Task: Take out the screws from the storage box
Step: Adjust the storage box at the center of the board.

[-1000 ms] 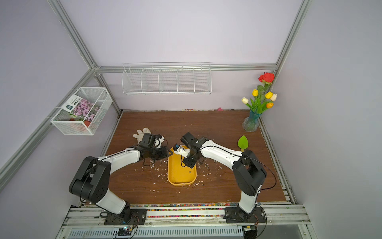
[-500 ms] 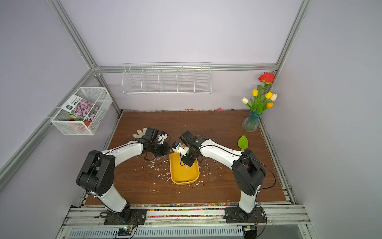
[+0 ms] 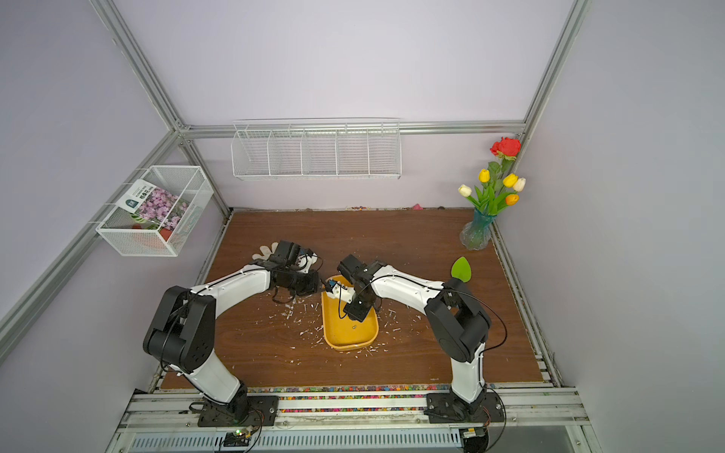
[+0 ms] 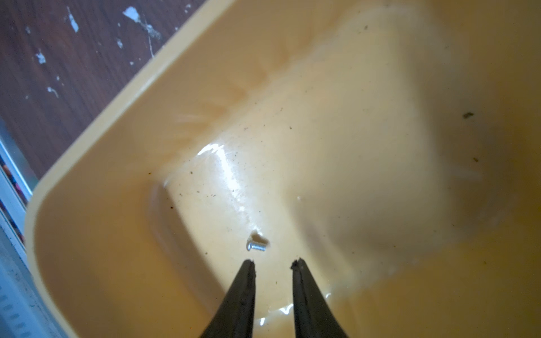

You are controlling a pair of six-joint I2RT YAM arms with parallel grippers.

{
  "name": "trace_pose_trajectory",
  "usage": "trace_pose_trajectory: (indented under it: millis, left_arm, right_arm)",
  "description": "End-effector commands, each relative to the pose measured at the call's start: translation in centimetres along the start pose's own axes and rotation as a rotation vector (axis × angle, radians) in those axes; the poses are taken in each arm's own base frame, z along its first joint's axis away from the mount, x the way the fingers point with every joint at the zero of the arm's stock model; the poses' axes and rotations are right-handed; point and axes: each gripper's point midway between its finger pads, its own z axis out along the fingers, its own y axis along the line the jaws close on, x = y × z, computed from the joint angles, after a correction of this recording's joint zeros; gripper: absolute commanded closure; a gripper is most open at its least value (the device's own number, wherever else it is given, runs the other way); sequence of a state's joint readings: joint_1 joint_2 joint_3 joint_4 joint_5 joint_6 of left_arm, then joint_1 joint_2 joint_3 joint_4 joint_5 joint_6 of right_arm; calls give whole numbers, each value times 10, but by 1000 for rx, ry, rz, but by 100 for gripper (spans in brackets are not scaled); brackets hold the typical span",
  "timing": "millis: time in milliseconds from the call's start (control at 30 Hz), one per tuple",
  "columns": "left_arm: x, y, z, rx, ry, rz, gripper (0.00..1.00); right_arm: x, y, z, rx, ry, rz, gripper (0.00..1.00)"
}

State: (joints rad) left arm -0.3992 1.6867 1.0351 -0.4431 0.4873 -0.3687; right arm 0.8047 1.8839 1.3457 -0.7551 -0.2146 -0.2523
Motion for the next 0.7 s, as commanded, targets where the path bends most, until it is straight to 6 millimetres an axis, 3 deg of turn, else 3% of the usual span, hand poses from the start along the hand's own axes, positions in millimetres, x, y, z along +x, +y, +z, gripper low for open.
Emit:
trace_pose_trajectory:
  millis: [0, 300, 667]
  left_arm:
    - [-2, 2, -6, -13, -19, 4, 59]
    - [-1, 3, -9, -18, -26, -3, 59]
    - [6, 6, -5, -9, -18, -21, 59]
  right_arm:
    - [12, 10, 4, -39, 45, -28, 72]
    - [27, 8, 3, 6, 147, -38, 73]
    - [38, -4, 19, 106, 240, -47, 71]
